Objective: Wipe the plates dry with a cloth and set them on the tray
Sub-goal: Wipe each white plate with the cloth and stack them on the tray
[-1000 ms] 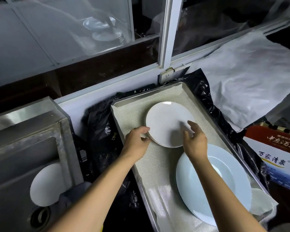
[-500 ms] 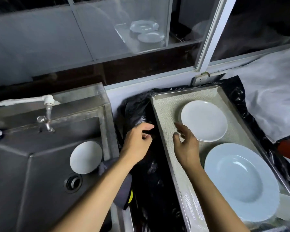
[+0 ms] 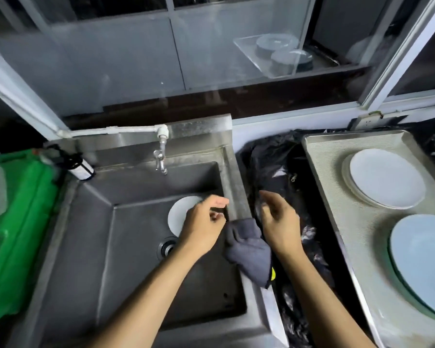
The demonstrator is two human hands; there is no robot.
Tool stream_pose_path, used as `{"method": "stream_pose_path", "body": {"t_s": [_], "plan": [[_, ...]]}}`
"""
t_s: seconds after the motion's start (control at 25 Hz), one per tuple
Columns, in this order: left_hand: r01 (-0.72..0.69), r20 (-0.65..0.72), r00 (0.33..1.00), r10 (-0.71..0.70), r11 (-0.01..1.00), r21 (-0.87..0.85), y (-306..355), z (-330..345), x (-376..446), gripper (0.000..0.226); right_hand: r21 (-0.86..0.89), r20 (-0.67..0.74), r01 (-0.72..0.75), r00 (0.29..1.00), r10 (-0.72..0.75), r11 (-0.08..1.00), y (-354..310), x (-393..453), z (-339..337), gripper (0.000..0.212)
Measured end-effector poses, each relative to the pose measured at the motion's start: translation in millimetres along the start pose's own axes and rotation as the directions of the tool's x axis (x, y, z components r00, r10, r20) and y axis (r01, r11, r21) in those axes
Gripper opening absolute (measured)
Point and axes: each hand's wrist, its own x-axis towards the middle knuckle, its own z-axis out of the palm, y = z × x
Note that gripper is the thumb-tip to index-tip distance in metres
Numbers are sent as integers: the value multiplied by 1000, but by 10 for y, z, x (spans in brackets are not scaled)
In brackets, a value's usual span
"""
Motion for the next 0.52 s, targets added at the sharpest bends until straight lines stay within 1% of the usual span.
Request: {"method": "stream_pose_path", "body": {"t_s": [0.2,0.32,0.52], "plan": [[3,-5,1000,-3,1000,-5,-647,-782,-174,39,20,17,-102,995,101,995,-259,-509,865,33],[30,23,999,-30,1000,4,-1049,-1129,-289,37,2,27,-109,994,109,994,-323,-792,1350,33],[103,34,994,-103,994,-22,-1639,-1364,-445,36,-57,98,-176,979,180,983,-214,-1135,1836,33]]}}
